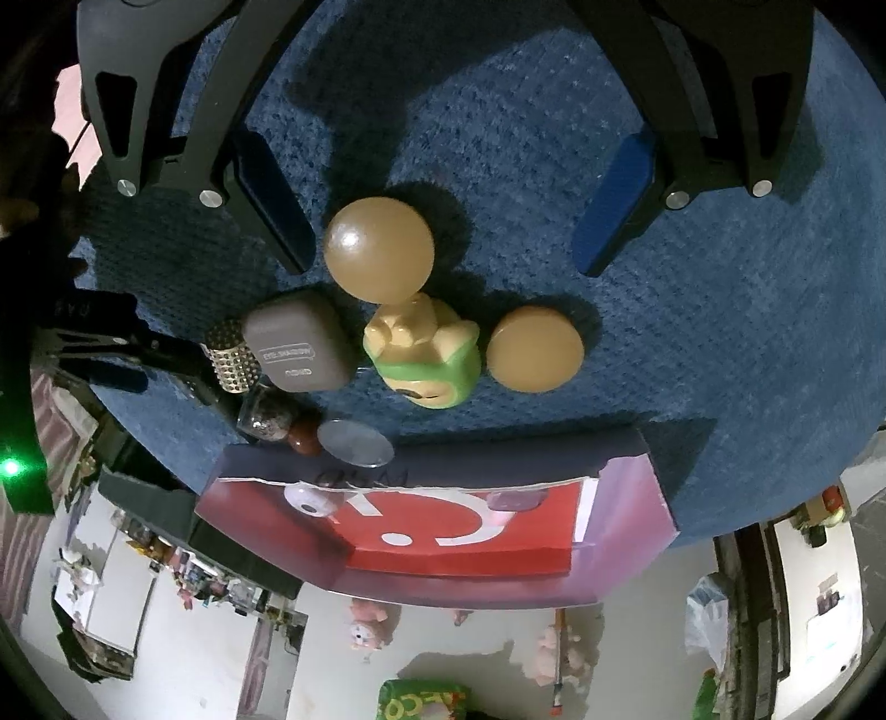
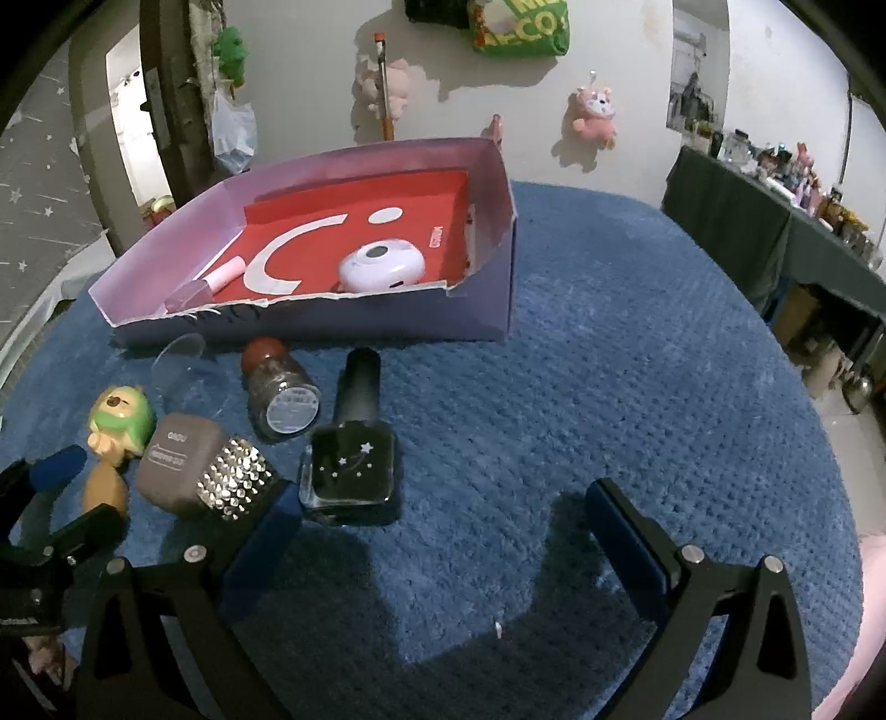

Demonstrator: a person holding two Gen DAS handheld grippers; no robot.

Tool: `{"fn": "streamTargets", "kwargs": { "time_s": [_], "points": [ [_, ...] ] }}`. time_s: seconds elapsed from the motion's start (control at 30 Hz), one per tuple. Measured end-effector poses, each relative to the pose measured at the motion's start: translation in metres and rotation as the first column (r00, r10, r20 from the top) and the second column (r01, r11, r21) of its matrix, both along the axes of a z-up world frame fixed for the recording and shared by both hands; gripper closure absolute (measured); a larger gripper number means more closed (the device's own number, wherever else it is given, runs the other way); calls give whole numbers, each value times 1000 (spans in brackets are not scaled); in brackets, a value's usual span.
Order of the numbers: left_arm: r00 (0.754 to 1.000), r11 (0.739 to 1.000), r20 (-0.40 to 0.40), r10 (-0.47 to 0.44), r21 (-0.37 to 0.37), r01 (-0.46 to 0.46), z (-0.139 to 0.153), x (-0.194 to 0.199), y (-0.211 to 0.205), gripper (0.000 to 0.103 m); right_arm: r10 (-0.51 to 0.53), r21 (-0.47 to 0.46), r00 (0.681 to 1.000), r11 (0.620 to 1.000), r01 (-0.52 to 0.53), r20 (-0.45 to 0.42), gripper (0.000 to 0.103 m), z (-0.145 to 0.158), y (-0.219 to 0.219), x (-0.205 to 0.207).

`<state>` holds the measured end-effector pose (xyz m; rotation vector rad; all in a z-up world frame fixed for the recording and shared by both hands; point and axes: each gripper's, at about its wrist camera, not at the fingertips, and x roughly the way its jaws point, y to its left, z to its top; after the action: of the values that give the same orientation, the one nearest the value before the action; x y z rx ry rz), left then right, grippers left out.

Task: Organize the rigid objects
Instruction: 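Grasp a tan round sponge with the left tool while the right tool grasps the black nail polish, then carry the tan sponge with the left tool while the right tool carries the black polish into the tray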

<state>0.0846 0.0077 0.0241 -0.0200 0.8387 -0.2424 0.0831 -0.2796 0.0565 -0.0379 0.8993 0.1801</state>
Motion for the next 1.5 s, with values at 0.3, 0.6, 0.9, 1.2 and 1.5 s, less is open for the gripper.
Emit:
{"fn": "streamTargets", "kwargs": {
  "time_s": [0.3, 0.6, 0.9, 1.2, 1.5],
  "points": [
    [998, 998, 25, -52, 31, 51, 1, -4, -10, 38, 89, -15, 996, 996, -89, -25, 27, 0, 18, 14],
    [996, 996, 29, -89, -7, 89, 6, -4, -13, 68, 183, -35, 983, 982, -183, 1, 63, 2, 36, 10],
    [992, 994, 71, -101, -20, 103, 22, -11, -10, 68, 212, -6, 975, 977, -212, 71, 63, 22, 37, -10],
    [992, 994, 78, -103, -22, 105, 24, -14, -11, 68, 213, 13, 975, 977, -214, 61, 63, 19, 36, -12],
    [989, 993, 96, -114, -29, 117, 32, -16, -11, 68, 211, 36, 975, 976, -214, 76, 63, 25, 35, -13]
  ]
}}
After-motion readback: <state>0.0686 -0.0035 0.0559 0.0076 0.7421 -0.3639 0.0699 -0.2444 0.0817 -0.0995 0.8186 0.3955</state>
